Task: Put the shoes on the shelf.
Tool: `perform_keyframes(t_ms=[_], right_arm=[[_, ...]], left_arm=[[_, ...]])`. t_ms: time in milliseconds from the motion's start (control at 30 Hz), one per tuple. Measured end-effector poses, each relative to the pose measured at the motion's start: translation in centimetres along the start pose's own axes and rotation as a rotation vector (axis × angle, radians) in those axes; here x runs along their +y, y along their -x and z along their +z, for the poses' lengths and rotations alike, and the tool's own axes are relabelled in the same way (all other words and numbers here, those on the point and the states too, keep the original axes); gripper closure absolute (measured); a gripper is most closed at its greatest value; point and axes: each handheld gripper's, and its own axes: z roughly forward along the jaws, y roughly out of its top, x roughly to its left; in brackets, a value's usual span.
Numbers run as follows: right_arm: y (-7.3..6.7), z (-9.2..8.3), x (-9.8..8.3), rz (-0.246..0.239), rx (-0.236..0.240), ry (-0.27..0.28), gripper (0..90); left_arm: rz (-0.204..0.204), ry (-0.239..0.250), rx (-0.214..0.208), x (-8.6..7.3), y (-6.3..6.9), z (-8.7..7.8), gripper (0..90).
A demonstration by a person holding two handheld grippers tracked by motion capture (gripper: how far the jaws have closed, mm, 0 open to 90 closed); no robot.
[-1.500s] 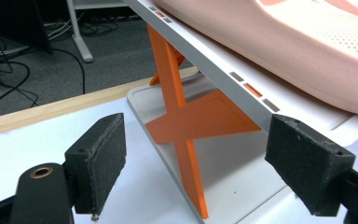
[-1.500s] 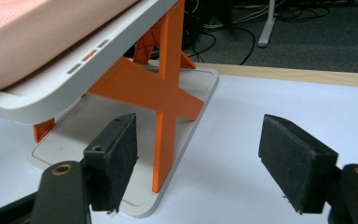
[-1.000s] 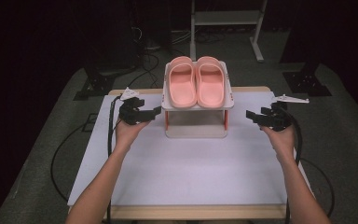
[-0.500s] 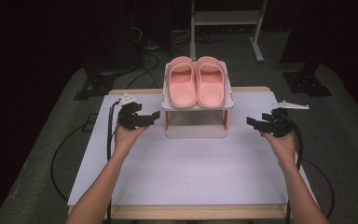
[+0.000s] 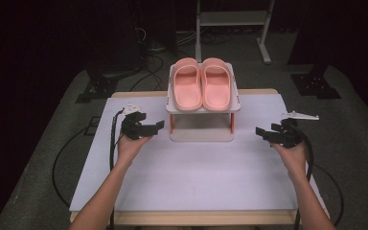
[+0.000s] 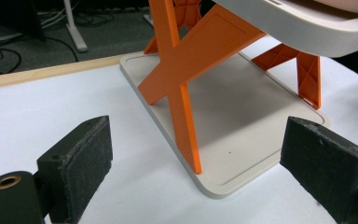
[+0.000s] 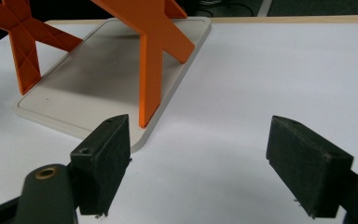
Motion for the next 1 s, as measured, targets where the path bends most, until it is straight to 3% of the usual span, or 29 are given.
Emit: perform_keyframes(t_ms=[1000], right_arm=[[0.1,-0.6,-3.6,-0.003,0.003,-0.011,20.8]], left_arm=[[-0.012,-0.013,-0.018,-4.0,0.4,-0.5,8.5]])
